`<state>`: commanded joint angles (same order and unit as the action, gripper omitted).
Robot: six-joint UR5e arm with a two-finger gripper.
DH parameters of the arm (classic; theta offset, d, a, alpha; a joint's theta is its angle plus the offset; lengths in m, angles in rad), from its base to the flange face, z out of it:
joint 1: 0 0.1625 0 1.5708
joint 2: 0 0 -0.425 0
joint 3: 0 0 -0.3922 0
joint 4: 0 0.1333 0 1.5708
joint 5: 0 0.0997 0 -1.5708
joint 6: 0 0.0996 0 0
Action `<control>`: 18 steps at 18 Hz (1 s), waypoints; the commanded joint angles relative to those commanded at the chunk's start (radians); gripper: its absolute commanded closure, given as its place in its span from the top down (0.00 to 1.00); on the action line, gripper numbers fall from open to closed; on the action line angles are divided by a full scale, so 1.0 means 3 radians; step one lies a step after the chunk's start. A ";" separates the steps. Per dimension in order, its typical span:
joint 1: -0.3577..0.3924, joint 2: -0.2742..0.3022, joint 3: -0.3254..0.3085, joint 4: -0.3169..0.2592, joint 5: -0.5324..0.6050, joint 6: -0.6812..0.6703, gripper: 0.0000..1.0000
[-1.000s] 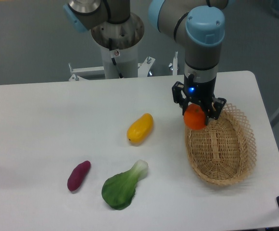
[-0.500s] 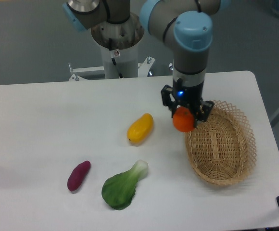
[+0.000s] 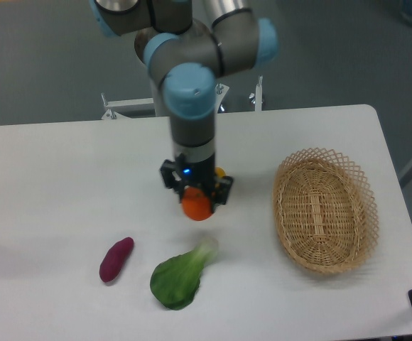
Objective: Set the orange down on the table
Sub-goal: 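Carry the orange across the table beside the purple sweet potato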
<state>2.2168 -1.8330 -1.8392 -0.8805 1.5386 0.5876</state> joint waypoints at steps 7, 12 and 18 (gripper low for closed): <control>-0.0363 -0.0133 -0.0087 0.0005 0.0066 -0.0429 0.71; -0.0394 -0.0210 -0.0066 0.0005 0.0072 -0.0619 0.75; -0.0394 -0.0261 -0.0056 0.0005 0.0072 -0.0619 0.76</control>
<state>2.0985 -1.9113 -1.8561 -0.8790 1.5601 0.4019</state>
